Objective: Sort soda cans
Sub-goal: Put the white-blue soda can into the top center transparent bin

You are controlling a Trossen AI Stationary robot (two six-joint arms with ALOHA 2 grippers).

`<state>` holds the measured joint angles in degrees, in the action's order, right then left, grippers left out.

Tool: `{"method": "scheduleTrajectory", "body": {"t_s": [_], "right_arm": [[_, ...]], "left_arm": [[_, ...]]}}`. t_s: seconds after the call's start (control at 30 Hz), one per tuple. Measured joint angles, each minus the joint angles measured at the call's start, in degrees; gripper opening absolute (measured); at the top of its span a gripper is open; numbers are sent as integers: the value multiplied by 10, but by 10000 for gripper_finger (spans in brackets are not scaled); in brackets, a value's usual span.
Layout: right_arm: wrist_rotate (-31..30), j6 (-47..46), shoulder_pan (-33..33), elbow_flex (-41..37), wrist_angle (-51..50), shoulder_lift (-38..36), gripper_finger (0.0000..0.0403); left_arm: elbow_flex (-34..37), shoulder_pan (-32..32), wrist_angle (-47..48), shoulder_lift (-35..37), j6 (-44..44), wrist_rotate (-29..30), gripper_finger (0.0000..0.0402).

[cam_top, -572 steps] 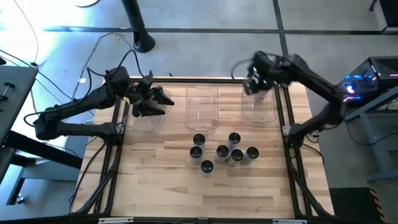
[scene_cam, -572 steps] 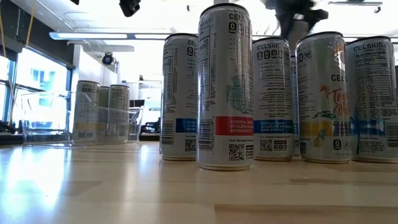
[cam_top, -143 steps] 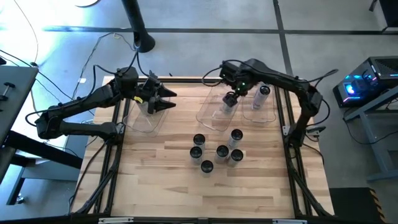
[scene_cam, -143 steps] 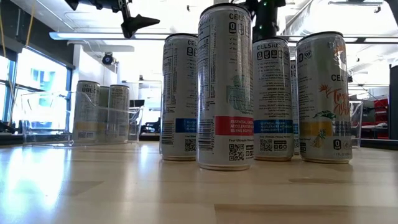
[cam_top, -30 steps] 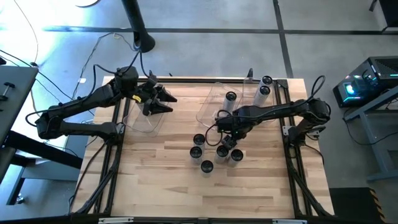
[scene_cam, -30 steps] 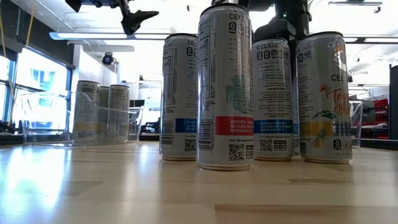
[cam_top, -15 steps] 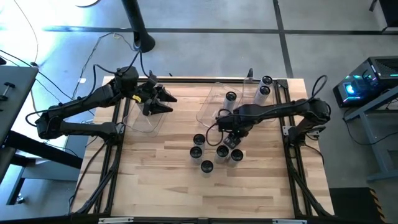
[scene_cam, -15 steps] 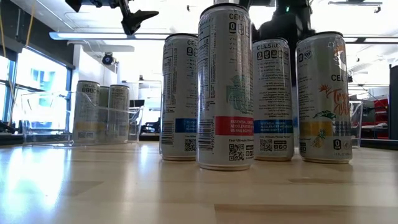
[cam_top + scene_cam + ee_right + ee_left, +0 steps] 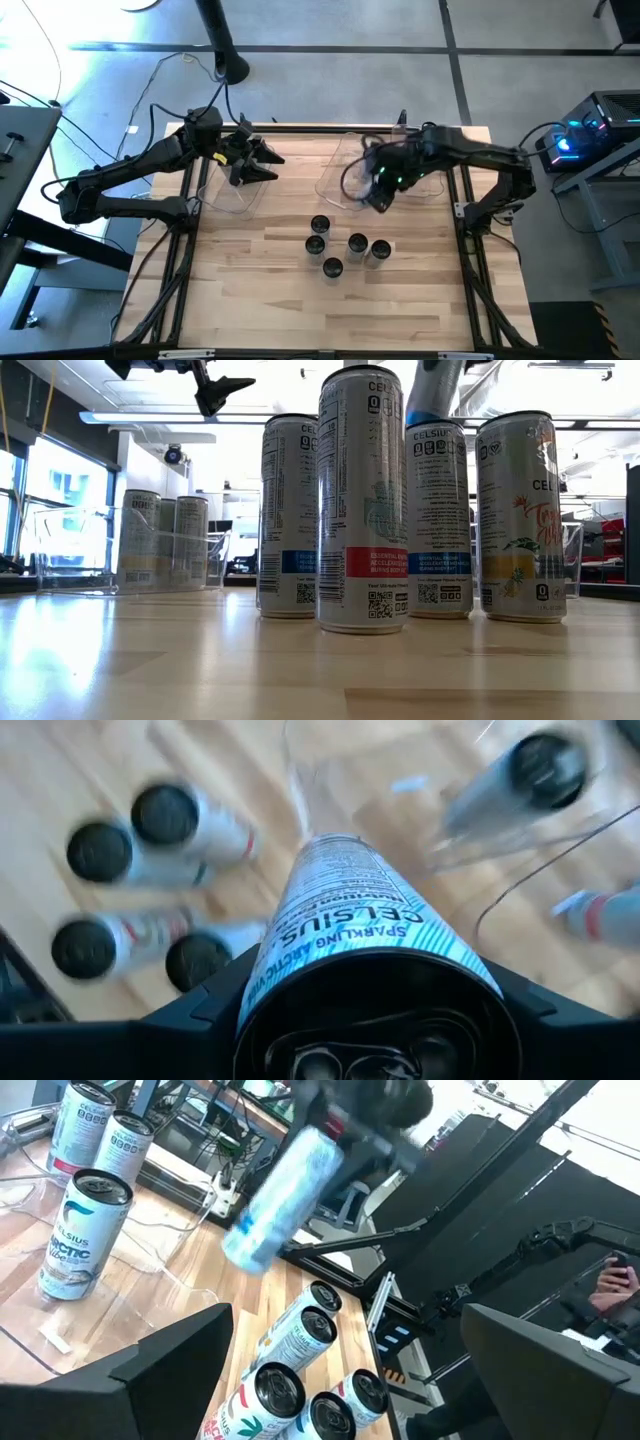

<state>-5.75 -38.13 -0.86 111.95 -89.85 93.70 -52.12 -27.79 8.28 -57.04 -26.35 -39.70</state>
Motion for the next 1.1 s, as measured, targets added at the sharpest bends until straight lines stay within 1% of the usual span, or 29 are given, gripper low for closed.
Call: {"method": "scheduleTrajectory", "body": {"t_s": [0.07, 0.13, 0.3, 0.43, 0.53, 0.67, 0.8, 1.1], "right_arm": [[-21, 0, -15, 11, 2, -1, 236], [-32, 9, -34, 0, 19, 0, 236], [-18, 52, -87, -51, 94, 18, 236], [-16, 86, -122, -80, 141, 56, 236], [-16, 109, -141, -88, 174, 88, 236], [-15, 118, -167, -83, 186, 134, 236], [0, 135, -182, -82, 202, 172, 236], [5, 147, -207, -82, 212, 192, 236]], "left_arm": [[0, 0, -6, 0, 0, 0, 385], [0, 0, -10, 0, 0, 1, 385], [0, 0, -10, 0, 0, 1, 385], [0, 0, -10, 0, 0, 1, 385], [0, 0, -10, 0, 0, 1, 385], [0, 0, -10, 0, 0, 1, 385], [0, 0, -10, 0, 0, 1, 385], [0, 0, -10, 0, 3, 13, 385]]}}
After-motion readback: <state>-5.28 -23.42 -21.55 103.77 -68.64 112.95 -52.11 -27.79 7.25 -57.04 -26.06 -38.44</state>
